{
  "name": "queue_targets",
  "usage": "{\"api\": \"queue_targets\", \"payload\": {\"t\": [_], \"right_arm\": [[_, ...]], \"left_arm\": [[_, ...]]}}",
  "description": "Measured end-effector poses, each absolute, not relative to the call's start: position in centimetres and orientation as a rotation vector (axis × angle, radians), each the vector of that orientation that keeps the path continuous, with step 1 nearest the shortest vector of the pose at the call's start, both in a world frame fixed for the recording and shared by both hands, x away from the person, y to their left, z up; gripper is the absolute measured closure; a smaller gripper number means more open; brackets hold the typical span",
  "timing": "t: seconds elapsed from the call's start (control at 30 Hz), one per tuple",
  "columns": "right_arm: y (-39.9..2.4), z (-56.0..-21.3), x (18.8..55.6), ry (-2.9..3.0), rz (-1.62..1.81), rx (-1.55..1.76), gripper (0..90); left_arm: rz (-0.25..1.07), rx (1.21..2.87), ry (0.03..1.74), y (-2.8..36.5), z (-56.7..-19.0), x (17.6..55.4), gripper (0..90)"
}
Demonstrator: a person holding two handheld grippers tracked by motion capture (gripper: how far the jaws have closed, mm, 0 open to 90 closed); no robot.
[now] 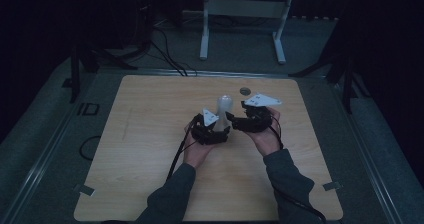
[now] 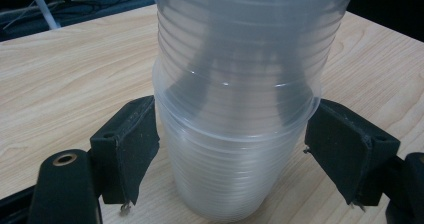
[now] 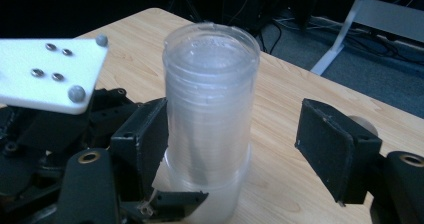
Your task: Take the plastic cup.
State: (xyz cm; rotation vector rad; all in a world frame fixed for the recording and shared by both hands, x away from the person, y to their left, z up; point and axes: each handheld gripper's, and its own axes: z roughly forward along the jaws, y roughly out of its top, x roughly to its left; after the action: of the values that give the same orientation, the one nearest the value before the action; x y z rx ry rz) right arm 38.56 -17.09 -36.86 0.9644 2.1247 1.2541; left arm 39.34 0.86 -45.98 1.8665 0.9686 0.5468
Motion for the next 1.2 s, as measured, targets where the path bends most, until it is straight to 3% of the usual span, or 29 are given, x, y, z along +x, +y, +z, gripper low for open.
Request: {"api": "queue_targets", "payload": {"t": [1.2], "right_arm": [[-14.5, -37.1, 41.5, 2.135, 1.331, 0.966, 34.2]], "left_arm": [[0.574, 1.866, 0.947, 0.5, -45.9, 39.2, 22.8]]}}
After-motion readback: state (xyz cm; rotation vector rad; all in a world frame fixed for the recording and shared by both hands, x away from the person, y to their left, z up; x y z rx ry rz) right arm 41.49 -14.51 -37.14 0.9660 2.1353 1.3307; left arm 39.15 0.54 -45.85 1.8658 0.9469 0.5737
